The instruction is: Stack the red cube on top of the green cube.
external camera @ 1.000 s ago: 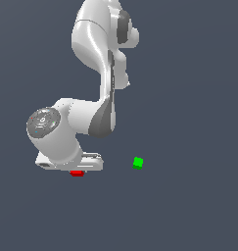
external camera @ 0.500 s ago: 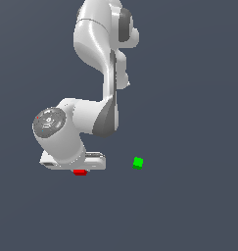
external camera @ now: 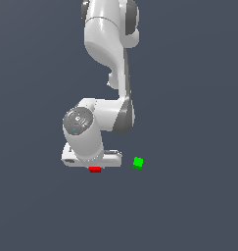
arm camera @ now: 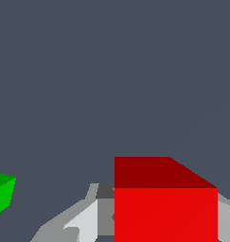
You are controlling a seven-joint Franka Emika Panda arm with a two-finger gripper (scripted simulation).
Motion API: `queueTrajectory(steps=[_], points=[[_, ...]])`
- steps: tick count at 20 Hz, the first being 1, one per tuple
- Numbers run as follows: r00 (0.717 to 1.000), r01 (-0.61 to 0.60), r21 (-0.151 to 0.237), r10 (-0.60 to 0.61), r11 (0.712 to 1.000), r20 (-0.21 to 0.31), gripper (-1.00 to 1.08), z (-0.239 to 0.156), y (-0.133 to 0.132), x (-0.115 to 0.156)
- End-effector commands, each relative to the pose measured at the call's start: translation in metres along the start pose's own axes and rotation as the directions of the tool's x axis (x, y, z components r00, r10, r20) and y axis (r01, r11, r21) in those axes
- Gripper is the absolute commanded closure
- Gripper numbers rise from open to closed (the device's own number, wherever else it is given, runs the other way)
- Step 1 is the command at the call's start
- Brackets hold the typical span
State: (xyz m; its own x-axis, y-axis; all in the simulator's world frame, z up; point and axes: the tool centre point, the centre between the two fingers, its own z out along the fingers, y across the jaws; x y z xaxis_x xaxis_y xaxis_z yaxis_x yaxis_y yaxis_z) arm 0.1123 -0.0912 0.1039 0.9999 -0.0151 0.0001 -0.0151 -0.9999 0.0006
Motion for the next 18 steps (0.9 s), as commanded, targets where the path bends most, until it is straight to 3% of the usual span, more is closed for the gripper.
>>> queueTrajectory(steps=[1,12,18], points=[[1.0,0.002,0.0,-0.002,1.0,0.0,1.08,0.006,-0.025,-0.007],[1.0,0.002,0.0,-0.002,1.0,0.0,1.08,0.032,-0.134,-0.038],[1.0,0.002,0.0,-0.002,1.0,0.0,1.08,0.041,-0.173,-0.047]])
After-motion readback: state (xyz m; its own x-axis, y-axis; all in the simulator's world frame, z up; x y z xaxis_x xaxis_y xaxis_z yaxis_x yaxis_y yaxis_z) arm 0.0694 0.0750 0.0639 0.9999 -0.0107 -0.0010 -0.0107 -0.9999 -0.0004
